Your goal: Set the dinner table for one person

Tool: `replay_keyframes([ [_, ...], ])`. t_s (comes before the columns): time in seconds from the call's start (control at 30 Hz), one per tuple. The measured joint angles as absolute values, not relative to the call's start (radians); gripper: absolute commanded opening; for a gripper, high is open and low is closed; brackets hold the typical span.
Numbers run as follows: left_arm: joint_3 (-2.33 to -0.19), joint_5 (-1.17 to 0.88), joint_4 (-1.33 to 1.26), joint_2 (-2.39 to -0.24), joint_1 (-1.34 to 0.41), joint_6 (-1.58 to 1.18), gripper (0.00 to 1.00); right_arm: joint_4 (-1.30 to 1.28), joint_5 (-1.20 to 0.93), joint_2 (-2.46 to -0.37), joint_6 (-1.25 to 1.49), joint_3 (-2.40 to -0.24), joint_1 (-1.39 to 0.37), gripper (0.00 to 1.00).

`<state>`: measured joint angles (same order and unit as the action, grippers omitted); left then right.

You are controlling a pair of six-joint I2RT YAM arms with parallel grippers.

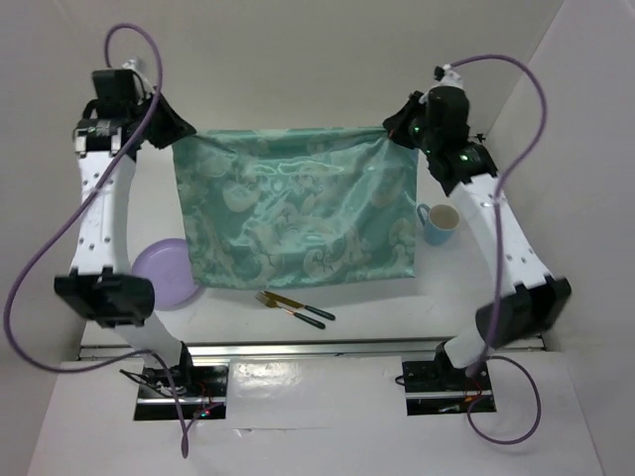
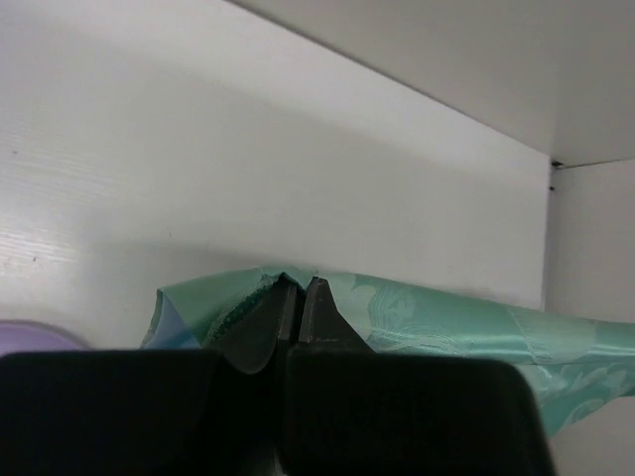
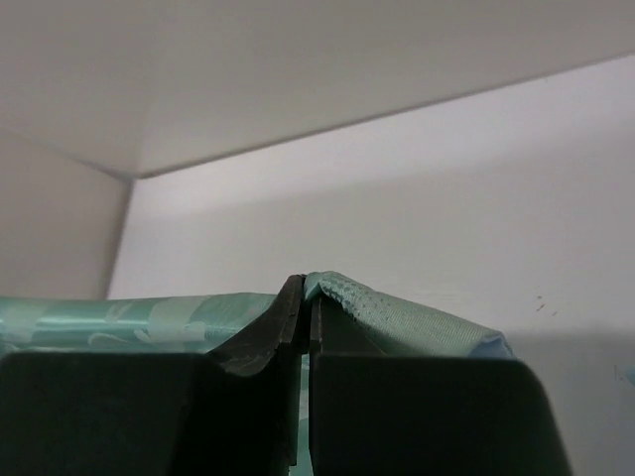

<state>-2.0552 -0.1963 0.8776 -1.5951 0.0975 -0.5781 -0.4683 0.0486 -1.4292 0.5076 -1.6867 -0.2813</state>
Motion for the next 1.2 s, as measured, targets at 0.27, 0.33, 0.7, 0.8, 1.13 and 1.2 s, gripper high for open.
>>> replay_keyframes([
  [0.27, -2.337, -0.177, 0.81, -2.245, 0.079, -0.576, 0.93, -0.41, 0.004, -2.138, 0.476, -1.948, -0.179, 0.84],
  [0.33, -2.423, -0.169, 0.805, -2.367, 0.083, -0.575, 0.93, -0.431, 0.01, -2.25, 0.473, -2.035, -0.172, 0.88],
  [0.7, -1.854, -0.084, 0.748, -1.929, 0.041, -0.535, 0.14, -0.403, -0.048, -1.904, 0.456, -1.574, -0.204, 0.06],
  [0.8, -1.776, -0.074, 0.728, -1.848, -0.007, -0.53, 0.0, -0.381, -0.098, -1.796, 0.476, -1.441, -0.235, 0.02],
  [1.13, -1.472, -0.018, 0.699, -1.954, -0.113, -0.556, 0.0, -0.37, -0.161, -1.852, 0.505, -1.222, -0.31, 0.02],
  [1.2, -1.466, 0.003, 0.701, -1.964, -0.123, -0.558, 0.0, -0.369, -0.15, -1.865, 0.511, -1.222, -0.308, 0.02],
])
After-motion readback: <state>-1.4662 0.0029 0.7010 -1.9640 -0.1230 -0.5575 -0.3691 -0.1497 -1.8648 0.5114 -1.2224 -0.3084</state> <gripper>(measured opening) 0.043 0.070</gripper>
